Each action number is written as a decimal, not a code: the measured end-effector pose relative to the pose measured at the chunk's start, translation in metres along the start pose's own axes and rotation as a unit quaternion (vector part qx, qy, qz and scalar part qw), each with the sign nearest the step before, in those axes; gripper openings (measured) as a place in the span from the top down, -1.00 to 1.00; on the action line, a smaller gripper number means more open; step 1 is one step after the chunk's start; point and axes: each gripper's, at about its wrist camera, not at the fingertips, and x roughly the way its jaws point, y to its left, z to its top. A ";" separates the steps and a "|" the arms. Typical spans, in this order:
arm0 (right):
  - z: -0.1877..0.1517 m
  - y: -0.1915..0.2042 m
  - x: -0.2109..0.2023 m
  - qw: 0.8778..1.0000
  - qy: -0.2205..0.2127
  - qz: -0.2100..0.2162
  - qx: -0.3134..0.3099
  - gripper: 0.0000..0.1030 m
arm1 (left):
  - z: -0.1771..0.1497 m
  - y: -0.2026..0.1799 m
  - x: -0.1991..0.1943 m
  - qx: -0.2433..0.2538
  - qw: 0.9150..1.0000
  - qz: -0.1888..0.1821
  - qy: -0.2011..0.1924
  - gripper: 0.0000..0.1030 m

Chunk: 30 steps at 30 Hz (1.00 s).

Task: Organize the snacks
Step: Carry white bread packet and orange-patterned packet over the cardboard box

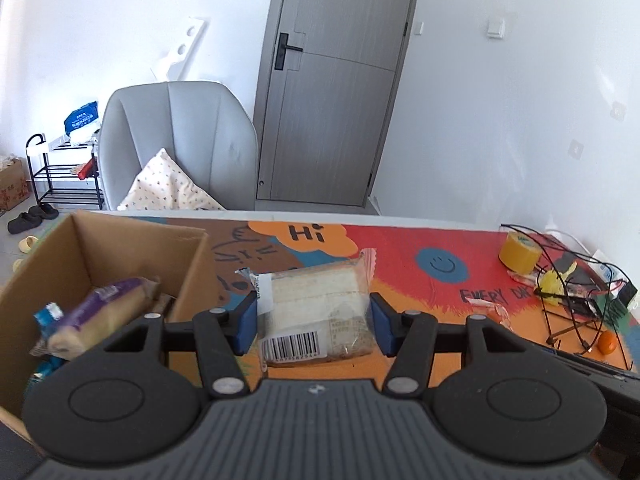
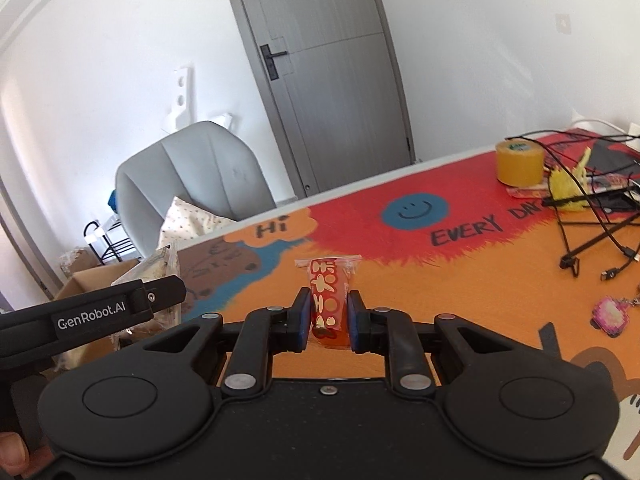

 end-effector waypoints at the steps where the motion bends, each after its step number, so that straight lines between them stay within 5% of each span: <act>1: 0.001 0.006 -0.002 1.000 -0.003 0.003 -0.003 0.61 | 0.002 0.004 -0.004 -0.001 1.000 0.002 -0.004 -0.08; 30: 0.014 0.137 0.024 0.994 -0.006 0.086 -0.067 0.61 | 0.037 0.134 -0.018 -0.063 0.996 0.064 -0.028 -0.09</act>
